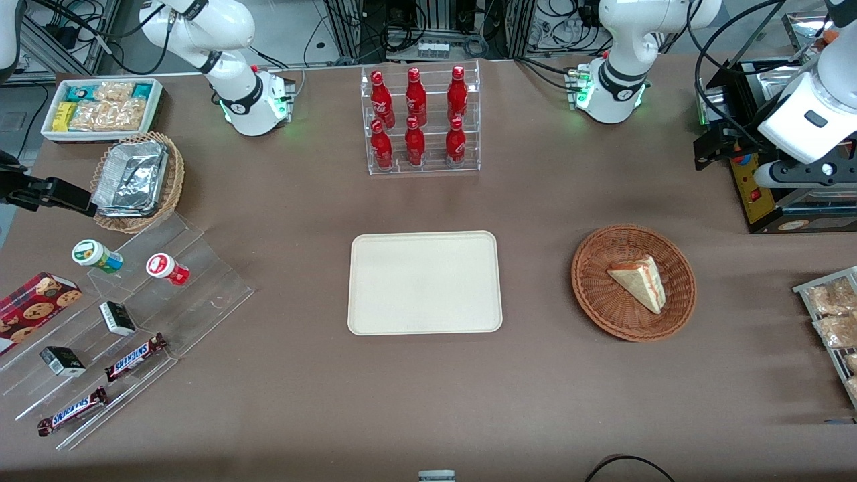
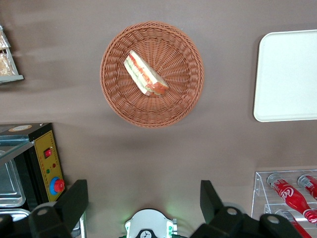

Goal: Place sandwich from basket to tray
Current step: 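Move the left gripper over the wicker basket above the wrapped sandwich, then lower the open left gripper onto the sandwich and close on it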

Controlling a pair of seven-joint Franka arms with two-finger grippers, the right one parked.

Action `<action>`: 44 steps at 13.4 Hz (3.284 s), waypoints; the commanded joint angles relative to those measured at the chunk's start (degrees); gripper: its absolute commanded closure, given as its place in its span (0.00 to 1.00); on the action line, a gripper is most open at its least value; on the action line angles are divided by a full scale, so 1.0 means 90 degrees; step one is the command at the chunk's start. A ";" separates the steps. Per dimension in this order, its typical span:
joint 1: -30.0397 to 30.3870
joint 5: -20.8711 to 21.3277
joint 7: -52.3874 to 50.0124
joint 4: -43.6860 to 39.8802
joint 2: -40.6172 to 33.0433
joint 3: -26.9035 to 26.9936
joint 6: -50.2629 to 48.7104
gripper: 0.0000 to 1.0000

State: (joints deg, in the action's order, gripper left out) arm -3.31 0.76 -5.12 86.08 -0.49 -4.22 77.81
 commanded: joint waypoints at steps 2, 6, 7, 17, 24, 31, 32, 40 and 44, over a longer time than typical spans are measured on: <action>-0.0101 -0.0006 0.0022 -0.0033 -0.0034 0.0058 -0.0062 0.00; -0.0091 0.0014 0.0003 0.0463 -0.0043 0.0097 0.0241 0.00; -0.0091 0.0014 -0.0007 0.0716 -0.0053 0.0175 0.0309 0.00; -0.0042 0.0082 -0.1900 0.2699 -0.0297 0.0302 0.2583 0.00; -0.0033 0.0053 -0.2417 0.4135 -0.0298 0.0497 0.4369 0.00; -0.0110 0.0082 -0.4019 0.4332 0.0326 0.0498 0.5357 0.00; -0.0120 0.0082 -0.4108 0.4332 0.0434 0.0488 0.5513 0.00; -0.0277 0.0082 -0.4489 0.4137 0.1147 0.0488 0.6090 0.00; -0.0267 0.0072 -0.4577 0.4137 0.1382 0.0488 0.6442 0.00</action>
State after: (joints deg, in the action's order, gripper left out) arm -5.08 0.91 -44.67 124.39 10.51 -0.16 134.57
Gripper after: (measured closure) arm 0.000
